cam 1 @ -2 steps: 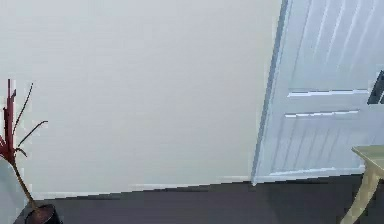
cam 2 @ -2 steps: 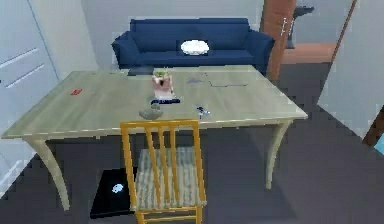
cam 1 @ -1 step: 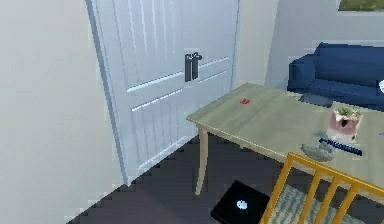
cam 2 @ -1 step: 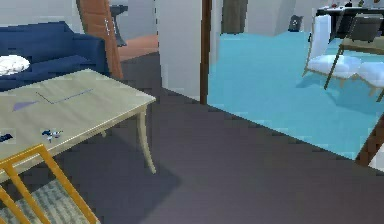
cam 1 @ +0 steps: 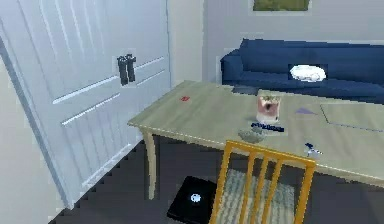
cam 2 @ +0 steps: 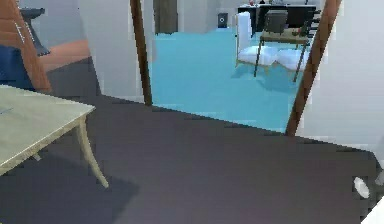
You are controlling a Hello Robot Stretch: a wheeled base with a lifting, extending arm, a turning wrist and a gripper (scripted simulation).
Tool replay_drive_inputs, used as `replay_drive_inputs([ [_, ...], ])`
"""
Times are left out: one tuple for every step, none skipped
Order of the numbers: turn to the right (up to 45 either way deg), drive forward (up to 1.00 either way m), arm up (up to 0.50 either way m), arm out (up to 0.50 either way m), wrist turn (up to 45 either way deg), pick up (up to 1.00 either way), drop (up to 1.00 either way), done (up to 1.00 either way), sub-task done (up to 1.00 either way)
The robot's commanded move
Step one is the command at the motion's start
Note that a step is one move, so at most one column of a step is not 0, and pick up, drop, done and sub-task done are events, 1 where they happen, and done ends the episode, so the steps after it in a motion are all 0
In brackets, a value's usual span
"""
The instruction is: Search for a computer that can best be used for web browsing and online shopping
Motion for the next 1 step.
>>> replay_drive_inputs([
  [0.0,0.0,0.0,0.0,0.0,0.0,0.0,1.0,0.0],
])
